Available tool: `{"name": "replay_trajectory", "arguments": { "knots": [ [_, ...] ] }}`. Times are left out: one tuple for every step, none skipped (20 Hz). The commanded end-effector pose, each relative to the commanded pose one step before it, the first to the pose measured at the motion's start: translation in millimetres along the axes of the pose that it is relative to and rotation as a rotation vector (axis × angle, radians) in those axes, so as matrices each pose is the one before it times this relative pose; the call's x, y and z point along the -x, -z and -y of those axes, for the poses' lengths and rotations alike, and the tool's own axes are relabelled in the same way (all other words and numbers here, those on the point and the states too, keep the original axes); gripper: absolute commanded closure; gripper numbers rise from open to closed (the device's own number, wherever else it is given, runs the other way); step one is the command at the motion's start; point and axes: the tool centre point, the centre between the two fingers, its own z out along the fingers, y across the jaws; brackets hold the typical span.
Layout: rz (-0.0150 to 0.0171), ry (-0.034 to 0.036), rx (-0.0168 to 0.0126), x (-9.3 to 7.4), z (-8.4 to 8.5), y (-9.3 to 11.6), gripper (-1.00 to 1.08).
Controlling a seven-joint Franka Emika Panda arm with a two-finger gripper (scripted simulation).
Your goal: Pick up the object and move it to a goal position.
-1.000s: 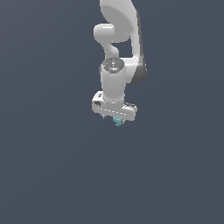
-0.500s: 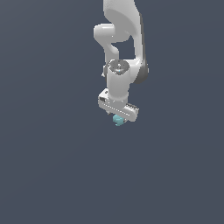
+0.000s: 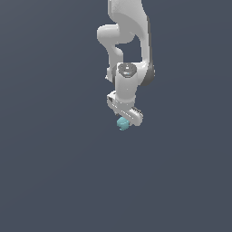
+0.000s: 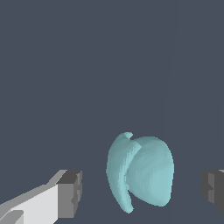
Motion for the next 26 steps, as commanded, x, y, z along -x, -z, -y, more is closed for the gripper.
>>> {"name": "replay_trajectory", "arguments": {
  "knots": [
    [0.00003,-0.04363,0.00169,5.35,-1.83,-2.83,-0.92],
    [0.00005,-0.01385,0.00061,1.75,-0.67,-0.93,-0.92],
    [0.00004,-0.01265,0.00056,1.59,-0.64,-0.85,-0.92],
    [0.00002,-0.01146,0.00051,1.42,-0.61,-0.76,-0.92],
    [0.00001,-0.01026,0.00046,1.26,-0.57,-0.68,-0.92],
    [0.0,-0.00905,0.0004,1.11,-0.51,-0.6,-0.92],
    [0.0,-0.00784,0.00035,0.96,-0.45,-0.52,-0.92],
    [0.0,-0.00665,0.0003,0.8,-0.4,-0.44,-0.92],
    [-0.00001,-0.00543,0.00024,0.66,-0.33,-0.36,-0.92],
    [-0.00001,-0.0042,0.00019,0.52,-0.25,-0.28,-0.92],
    [-0.00001,-0.00301,0.00013,0.37,-0.18,-0.2,-0.92],
    [0.0,-0.00183,0.00008,0.21,-0.12,-0.12,-0.92],
    [0.0,-0.00069,0.00003,0.04,-0.06,-0.04,-0.92],
    [0.00015,0.00423,-0.00001,-0.26,0.28,0.17,-0.92],
    [0.0,0.0,0.0,0.02,0.0,-0.3,-0.92],
    [0.0,0.0,0.0,0.06,-0.01,-0.89,-0.92],
    [0.0,0.0,0.0,0.1,-0.02,-1.48,-0.92],
    [0.0,0.0,0.0,0.13,-0.02,-2.07,-0.92],
    [-0.00006,-0.00069,0.00006,-0.12,-0.23,-2.66,-0.92],
    [0.0,0.0,0.0,0.21,-0.04,-3.22,-0.92],
    [-0.00007,-0.00068,0.00007,-0.05,-0.24,-3.79,-0.92],
    [-0.00008,-0.00068,0.00007,-0.02,-0.25,-4.33,-0.92],
    [0.0,0.0,0.0,0.29,-0.04,-4.85,-0.92],
    [-0.00007,-0.00068,0.00006,0.01,-0.21,-5.16,-0.92],
    [-0.00005,-0.00069,0.00004,-0.05,-0.17,-4.68,-0.92],
    [0.0,0.0,0.0,0.19,0.08,-4.09,-0.92]
  ]
}}
